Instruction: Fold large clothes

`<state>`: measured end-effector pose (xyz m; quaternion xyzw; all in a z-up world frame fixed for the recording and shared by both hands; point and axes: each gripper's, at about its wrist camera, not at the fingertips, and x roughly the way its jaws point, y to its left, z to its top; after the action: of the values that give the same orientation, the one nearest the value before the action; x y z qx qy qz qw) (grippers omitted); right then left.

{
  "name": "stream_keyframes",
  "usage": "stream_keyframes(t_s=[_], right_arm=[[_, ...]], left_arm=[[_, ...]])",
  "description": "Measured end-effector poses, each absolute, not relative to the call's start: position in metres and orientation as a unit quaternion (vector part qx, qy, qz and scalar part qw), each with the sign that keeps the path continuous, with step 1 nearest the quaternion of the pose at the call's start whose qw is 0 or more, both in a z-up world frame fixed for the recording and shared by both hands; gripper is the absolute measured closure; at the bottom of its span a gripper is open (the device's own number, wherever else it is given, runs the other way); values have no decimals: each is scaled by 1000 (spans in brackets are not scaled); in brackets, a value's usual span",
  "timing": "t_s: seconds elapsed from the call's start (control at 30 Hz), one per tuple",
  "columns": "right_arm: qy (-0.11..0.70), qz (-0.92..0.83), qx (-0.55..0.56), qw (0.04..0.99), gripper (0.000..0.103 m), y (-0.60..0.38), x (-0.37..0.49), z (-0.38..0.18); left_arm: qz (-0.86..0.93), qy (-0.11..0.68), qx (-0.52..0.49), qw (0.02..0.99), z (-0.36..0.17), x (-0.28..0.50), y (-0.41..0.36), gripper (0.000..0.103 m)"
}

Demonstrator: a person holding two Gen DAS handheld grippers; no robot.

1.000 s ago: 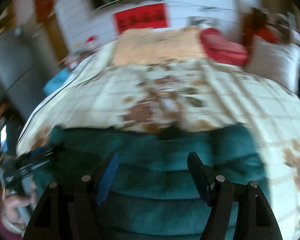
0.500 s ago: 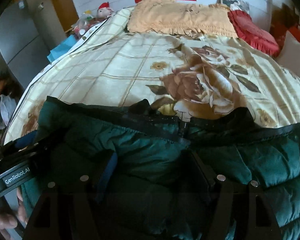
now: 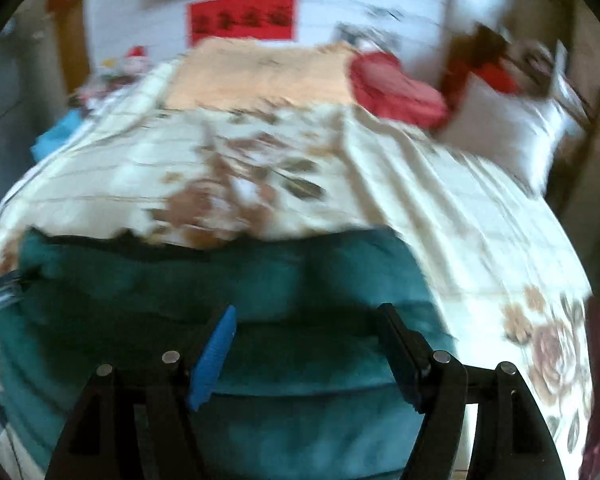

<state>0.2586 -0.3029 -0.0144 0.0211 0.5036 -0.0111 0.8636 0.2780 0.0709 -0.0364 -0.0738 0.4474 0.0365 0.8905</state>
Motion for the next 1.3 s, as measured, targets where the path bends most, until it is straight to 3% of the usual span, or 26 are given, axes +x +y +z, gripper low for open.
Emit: stream_keyframes(t_s=[0.23,0.53,0.8,1.3], right_arm=[[510,-27,88,855,24,-324,260,-50],[465,15,109,878,23,-332,198,9],[459,42,98,882,21,-326,125,18],[510,22,180,841,20,-353,109,-32]], left_arm=[[41,443,-82,892,-37,276,73,9],[16,437,-126,891,-12,241,96,9],[-12,401,-98,911,14,167,101,9],[-20,420,-83,903,-12,125,95,9]])
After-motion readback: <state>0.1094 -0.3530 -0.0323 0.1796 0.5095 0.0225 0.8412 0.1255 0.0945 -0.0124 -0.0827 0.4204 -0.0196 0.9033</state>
